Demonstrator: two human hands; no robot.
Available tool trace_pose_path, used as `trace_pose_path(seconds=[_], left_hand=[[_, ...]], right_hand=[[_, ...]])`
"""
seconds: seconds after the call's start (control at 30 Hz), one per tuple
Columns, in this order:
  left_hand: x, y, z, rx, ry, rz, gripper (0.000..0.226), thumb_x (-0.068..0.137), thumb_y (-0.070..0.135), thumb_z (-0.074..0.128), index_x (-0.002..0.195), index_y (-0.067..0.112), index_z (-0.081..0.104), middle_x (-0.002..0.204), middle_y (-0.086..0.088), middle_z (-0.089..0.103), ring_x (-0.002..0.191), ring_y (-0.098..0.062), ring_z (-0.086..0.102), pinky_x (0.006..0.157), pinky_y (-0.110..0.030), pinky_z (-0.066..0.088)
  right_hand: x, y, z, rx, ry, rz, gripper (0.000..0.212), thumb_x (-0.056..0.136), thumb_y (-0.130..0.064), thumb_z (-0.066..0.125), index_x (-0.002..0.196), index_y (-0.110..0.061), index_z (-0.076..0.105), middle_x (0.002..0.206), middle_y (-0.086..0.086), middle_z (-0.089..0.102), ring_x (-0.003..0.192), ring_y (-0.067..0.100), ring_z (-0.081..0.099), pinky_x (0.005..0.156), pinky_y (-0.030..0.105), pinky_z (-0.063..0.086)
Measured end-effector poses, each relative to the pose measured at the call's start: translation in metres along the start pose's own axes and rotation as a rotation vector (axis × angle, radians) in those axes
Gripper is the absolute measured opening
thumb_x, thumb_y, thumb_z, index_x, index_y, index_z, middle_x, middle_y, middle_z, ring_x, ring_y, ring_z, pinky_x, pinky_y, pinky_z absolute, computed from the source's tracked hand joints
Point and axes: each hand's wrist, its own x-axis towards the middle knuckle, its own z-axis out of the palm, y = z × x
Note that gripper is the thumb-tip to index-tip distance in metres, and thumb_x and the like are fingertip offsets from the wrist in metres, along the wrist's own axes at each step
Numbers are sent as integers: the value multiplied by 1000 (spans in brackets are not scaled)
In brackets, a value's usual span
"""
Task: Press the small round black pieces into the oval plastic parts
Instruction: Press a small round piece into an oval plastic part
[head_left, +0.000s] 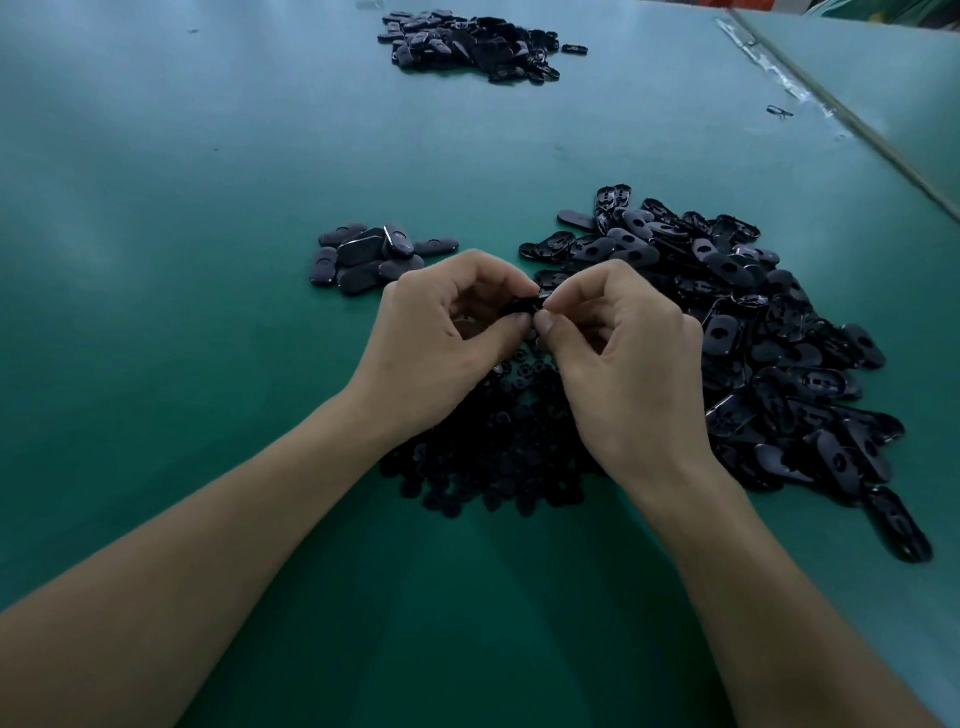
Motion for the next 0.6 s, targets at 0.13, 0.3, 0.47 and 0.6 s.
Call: trace_pose_path(seconds=[0.13,0.3,0.47,0.6], left_hand=[[1,-1,0,19,29,6,18,86,8,75,98,17,67,91,1,73,84,-16,72,81,-33,59],[3,-4,0,21,47,-13,21,88,8,72,98,26,65,92,4,72,84,-15,70,81,-38,59],[5,-5,0,-4,41,-36,28,88,6,72,99,30,64,87,5,70,79,-11,68,76,-29,56],[4,-2,1,-48,36,-39,27,90,1,69,98,27,64,86,4,69,71,-8,65,68,-23,55]], right_hand=[[-3,-2,1,-8,1,-82,13,92,-4,66,92,-17,66,71,-7,70,67,8,66,61,15,49],[-2,-3,1,5,-34,-79,12,91,-8,67,91,-20,67,77,-14,72,69,5,68,67,21,53],[0,1,0,-16,-59,-45,12,88,-10,71,89,-22,71,78,-16,71,75,-1,67,69,9,48],[4,6,-3,-28,-48,-3,23,90,-21,72,112,-26,69,92,-12,67,81,0,63,72,5,43]])
